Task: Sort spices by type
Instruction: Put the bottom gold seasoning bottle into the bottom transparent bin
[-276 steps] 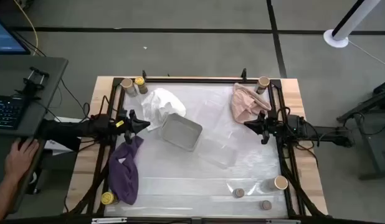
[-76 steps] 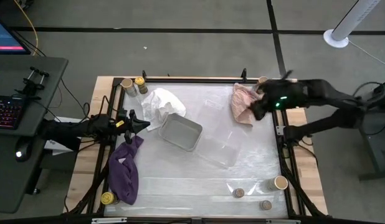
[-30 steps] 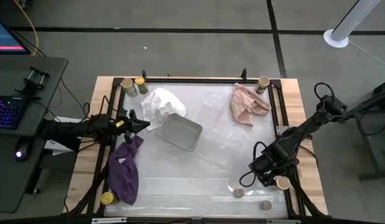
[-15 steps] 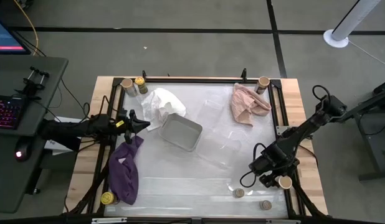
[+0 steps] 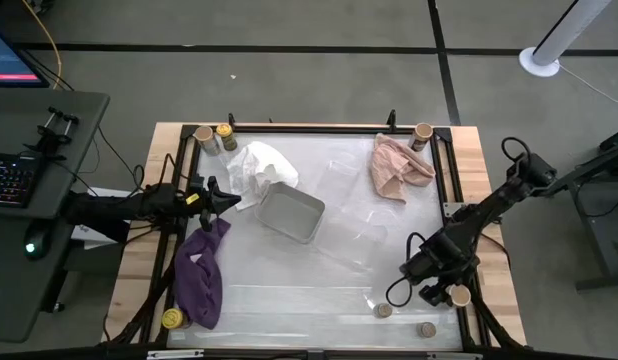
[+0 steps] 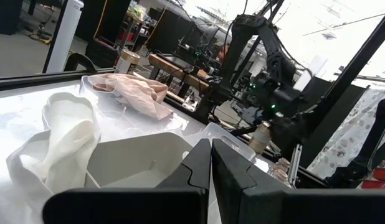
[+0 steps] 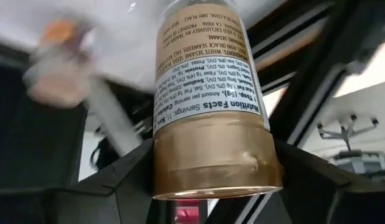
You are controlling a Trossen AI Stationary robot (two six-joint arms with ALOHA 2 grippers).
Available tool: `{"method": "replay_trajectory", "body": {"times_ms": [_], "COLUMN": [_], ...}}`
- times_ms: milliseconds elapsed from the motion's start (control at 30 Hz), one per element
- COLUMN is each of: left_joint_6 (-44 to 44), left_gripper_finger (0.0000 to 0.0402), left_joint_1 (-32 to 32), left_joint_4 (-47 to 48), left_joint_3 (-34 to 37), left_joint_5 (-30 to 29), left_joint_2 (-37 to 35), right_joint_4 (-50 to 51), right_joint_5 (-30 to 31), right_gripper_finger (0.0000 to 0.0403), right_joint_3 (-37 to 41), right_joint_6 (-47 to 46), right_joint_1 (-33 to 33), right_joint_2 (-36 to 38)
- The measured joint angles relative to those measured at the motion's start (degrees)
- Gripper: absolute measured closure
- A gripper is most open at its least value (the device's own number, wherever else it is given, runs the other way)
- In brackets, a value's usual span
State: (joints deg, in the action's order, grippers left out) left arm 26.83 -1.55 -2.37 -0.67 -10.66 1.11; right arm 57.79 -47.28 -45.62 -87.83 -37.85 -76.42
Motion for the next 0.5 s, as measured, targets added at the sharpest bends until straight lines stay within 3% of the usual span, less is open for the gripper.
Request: {"method": "replay_trajectory", "body": {"times_ms": [233,500], "left_joint_6": [0.0,0.0], "left_gripper_finger": [0.0398,0.0398], "left_joint_1": [-0.02,-0.02], "left_joint_4": [0.0,0.01], "left_joint_3": [-0.02,0.0], "left_joint_5": [0.0,-0.01], "left_joint_2": [0.02,0.02], "right_joint_4": [3.13,5.67], "right_joint_5": [2.74,15.37], "right_gripper_finger": [0.0131,0.0131], "right_joint_3": [-15.5,-34.27], "right_joint_6": [5.85,14.75], "right_joint_1": [6.67,25.02], "right_joint_2": [0.02,-0.73]}}
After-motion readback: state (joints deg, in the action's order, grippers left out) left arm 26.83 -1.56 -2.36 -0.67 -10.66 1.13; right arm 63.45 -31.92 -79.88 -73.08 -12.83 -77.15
